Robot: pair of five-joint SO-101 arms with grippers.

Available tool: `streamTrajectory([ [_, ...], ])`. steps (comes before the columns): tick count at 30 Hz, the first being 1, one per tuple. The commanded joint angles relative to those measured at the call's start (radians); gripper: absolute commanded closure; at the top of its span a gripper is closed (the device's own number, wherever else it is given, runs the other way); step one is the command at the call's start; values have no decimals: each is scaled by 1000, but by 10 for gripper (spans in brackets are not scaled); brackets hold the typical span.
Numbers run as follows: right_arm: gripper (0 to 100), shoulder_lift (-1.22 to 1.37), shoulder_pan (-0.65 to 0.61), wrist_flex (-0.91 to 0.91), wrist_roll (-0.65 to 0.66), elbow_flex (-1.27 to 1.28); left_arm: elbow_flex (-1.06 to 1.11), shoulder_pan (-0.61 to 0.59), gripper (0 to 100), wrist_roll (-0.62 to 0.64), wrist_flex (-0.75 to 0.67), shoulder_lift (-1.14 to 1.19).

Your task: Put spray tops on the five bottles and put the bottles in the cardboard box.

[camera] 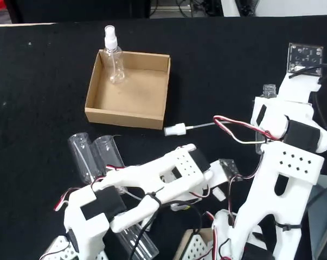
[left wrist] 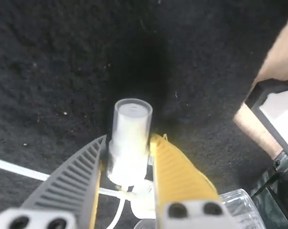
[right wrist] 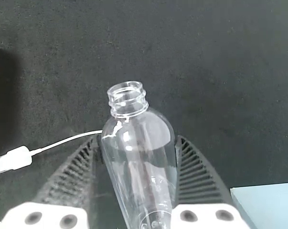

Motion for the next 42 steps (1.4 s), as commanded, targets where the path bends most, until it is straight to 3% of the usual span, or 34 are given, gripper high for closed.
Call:
streamTrajectory([
  [1, 932, -5, 9, -23, 11, -8, -15, -15, 972, 8, 18, -126],
  [12, 933, -5, 9, -23, 11, -8, 22, -162, 971, 34, 17, -364],
  [24, 934, -5, 0, -23, 11, -7, 24, -200, 971, 132, 12, -540],
  [32, 933, -5, 0, -34, 11, 15, 107, -254, 971, 138, -91, -651],
  [42, 934, -5, -25, -44, 6, 21, 157, -346, 971, 236, -158, -793],
])
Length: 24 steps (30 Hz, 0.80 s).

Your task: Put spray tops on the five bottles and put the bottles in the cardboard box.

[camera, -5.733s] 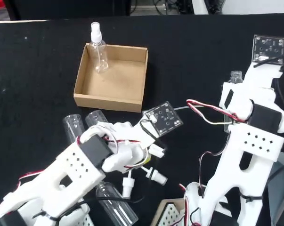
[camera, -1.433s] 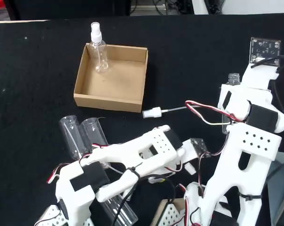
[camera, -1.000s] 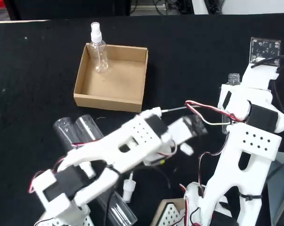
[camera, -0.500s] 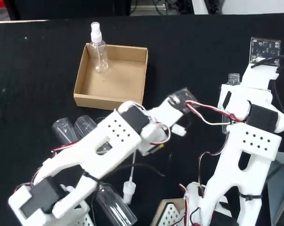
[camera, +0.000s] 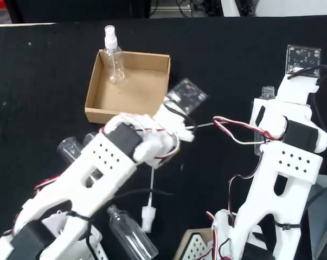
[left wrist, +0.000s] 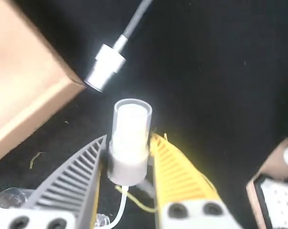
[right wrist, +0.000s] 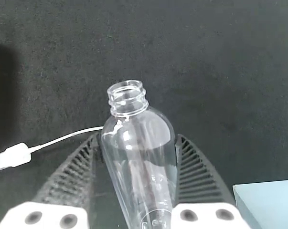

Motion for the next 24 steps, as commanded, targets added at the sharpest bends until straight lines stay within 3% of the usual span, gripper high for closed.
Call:
streamTrajectory([
  [1, 934, -5, -32, -25, 6, -10, 4, -44, 971, 44, -54, -92],
  [17, 934, -5, -103, -20, 8, 12, 173, -54, 972, 118, -198, -336],
  [24, 934, -7, -129, -20, 9, 25, 236, -150, 972, 178, -244, -465],
])
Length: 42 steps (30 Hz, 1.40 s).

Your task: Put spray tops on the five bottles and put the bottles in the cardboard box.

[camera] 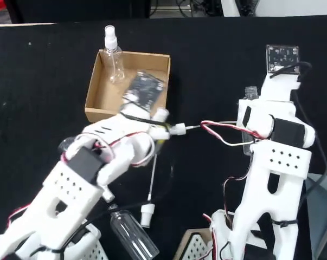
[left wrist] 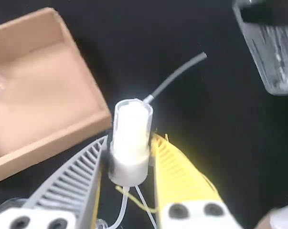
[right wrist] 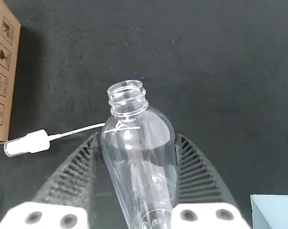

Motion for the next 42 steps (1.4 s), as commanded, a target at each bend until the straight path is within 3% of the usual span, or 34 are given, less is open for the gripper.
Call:
streamTrajectory([
  [1, 934, -7, -25, -20, 9, -5, -1, -65, 972, 37, -34, -109],
  [13, 933, -163, -26, -66, 9, 91, 56, -77, 972, 38, -32, -259],
  [18, 934, -232, -29, -98, 9, 139, 59, -137, 972, 41, -34, -295],
  [35, 931, -392, -285, -135, 2, 266, 59, -338, 971, 201, -34, -405],
  [42, 931, -499, -422, -195, 5, 381, 59, -355, 971, 203, -34, -428],
])
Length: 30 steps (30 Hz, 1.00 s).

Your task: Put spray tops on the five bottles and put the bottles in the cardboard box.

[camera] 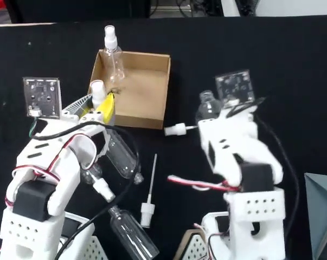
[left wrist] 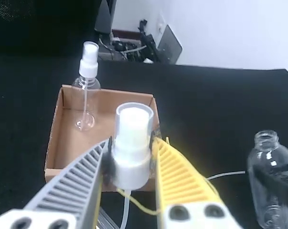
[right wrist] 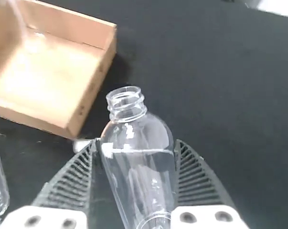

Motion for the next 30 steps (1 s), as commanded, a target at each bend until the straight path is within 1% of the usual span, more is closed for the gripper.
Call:
streamTrajectory([
  [1, 931, -70, -81, -95, 8, 61, -12, -10, 971, 11, -23, -26],
  [7, 934, -162, -132, -253, 12, 208, 10, -10, 971, 11, -69, -26],
  [13, 934, -243, -153, -324, 12, 289, 51, -10, 971, 11, -147, -26],
  [18, 934, -266, -189, -356, 14, 328, 47, -5, 970, 12, -149, -26],
  [23, 934, -265, -192, -361, 14, 334, 33, -5, 970, 100, -150, -26],
  [30, 933, -266, -193, -361, 12, 348, 25, -7, 970, 175, -152, -26],
])
